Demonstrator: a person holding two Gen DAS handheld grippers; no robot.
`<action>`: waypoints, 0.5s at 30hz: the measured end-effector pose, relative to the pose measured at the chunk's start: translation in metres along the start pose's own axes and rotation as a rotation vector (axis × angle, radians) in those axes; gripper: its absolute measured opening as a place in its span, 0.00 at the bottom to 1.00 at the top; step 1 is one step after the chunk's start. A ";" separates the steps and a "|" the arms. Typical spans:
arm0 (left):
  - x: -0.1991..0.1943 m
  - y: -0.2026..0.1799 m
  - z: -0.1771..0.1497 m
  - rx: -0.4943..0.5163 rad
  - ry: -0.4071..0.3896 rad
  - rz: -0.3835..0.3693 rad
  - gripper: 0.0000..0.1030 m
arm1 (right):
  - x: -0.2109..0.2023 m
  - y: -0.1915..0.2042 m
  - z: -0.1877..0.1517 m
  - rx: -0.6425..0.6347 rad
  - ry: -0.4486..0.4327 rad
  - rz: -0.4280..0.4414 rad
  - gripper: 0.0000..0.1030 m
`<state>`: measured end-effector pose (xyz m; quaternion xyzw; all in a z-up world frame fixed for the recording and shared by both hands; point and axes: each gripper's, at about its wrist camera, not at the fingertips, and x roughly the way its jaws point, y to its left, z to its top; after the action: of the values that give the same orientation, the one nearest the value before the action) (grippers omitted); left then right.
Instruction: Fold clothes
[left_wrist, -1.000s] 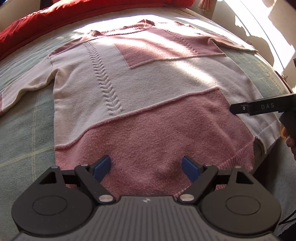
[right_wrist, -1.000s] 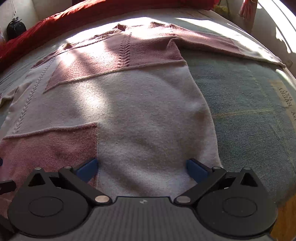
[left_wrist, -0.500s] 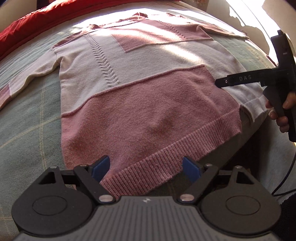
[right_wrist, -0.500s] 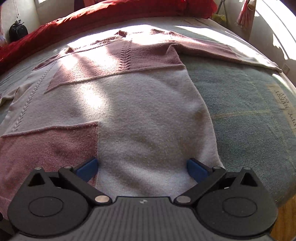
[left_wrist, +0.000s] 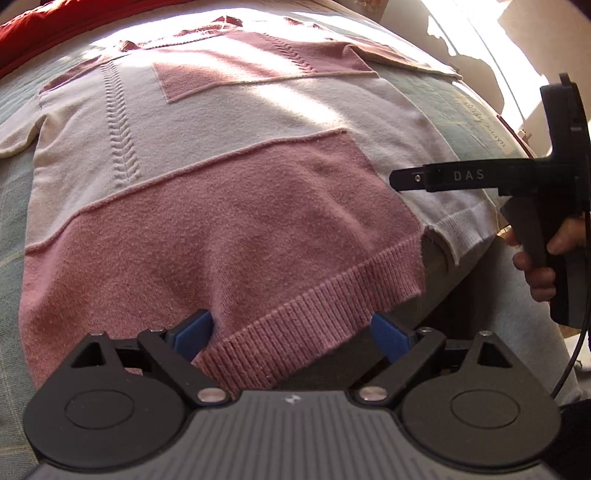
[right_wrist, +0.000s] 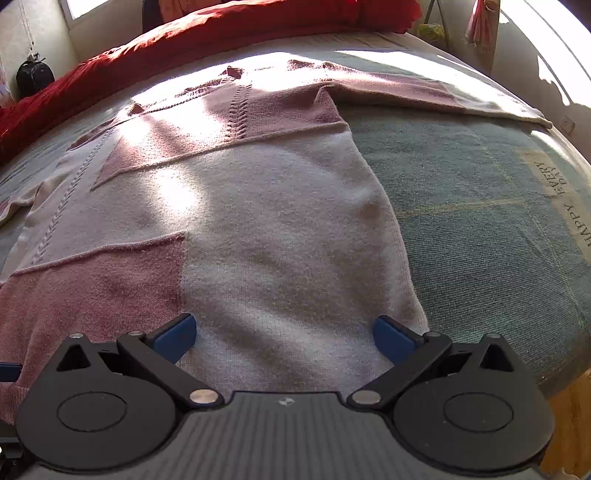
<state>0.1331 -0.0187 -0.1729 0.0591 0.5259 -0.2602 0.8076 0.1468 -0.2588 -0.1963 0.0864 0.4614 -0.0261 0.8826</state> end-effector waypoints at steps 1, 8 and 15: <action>-0.006 0.007 0.002 -0.020 -0.015 0.002 0.90 | 0.000 0.000 -0.001 -0.003 -0.004 -0.002 1.00; -0.029 0.083 0.036 -0.289 -0.130 0.072 0.90 | 0.000 0.002 -0.006 -0.013 -0.028 -0.011 1.00; -0.004 0.110 0.034 -0.443 -0.098 0.045 0.90 | 0.000 0.003 -0.007 -0.014 -0.034 -0.020 1.00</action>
<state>0.2127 0.0646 -0.1742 -0.1206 0.5288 -0.1232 0.8311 0.1419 -0.2547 -0.1997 0.0751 0.4476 -0.0330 0.8905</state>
